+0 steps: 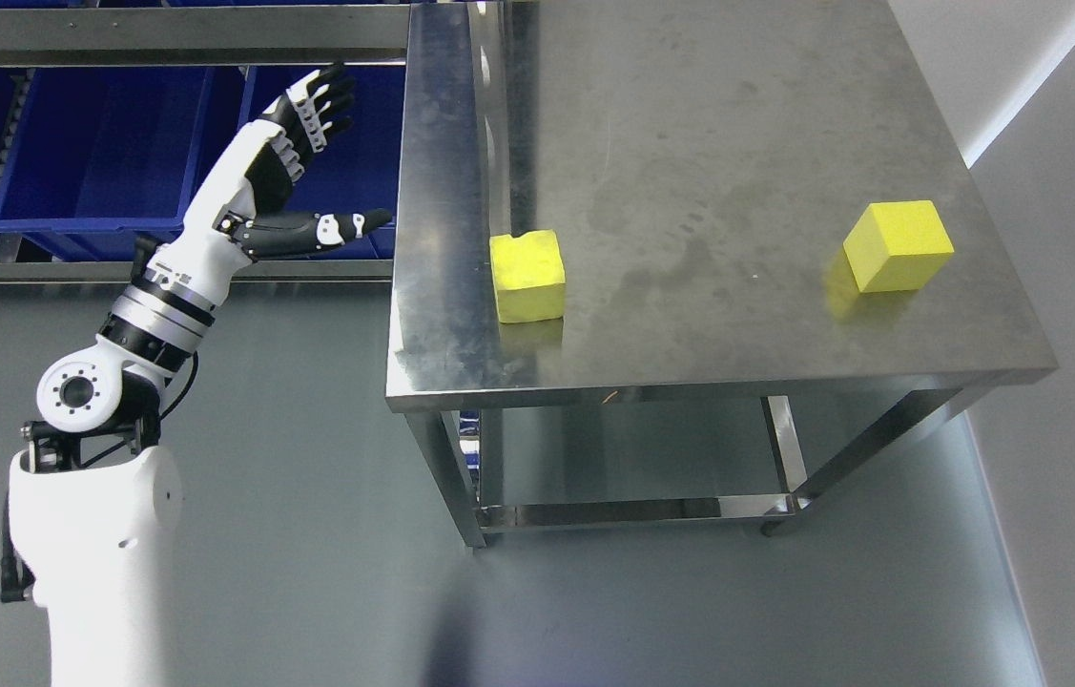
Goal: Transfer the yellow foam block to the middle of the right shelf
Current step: 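Reach the left hand toward the yellow foam cube nearer the robot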
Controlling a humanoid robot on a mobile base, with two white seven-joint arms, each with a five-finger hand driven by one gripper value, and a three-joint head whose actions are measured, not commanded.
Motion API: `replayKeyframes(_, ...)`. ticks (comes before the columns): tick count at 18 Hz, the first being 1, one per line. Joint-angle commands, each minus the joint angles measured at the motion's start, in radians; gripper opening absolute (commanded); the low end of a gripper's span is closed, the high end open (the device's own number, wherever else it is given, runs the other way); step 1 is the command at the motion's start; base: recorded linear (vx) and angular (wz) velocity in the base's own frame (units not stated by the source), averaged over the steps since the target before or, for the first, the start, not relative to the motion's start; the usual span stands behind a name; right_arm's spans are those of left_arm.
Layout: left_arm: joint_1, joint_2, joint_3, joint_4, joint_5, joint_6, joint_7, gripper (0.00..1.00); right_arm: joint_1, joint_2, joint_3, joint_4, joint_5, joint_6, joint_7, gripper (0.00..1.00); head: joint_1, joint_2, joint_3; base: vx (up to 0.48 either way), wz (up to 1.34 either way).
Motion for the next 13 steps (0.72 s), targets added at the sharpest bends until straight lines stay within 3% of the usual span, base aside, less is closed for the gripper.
replayKeyframes(1, -0.100, 0.074, -0.320, 0.106, -0.080, 0.004, -0.028, 0.98, 0.002, -0.017, 0.000, -0.017, 0.003, 0.000, 0.000, 1.00, 0.0000, 0.000, 0.000, 0.000, 0.00)
replayKeyframes(6, -0.128, 0.063, -0.518, 0.204, -0.082, 0.009, -0.028, 0.98, 0.002, -0.017, 0.000, -0.017, 0.003, 0.000, 0.000, 1.00, 0.0000, 0.000, 0.000, 0.000, 0.00)
replayKeyframes(13, -0.157, 0.054, -0.546, 0.312, -0.123, 0.006, -0.028, 0.98, 0.002, -0.017, 0.000, -0.017, 0.003, 0.000, 0.000, 1.00, 0.0000, 0.000, 0.000, 0.000, 0.00)
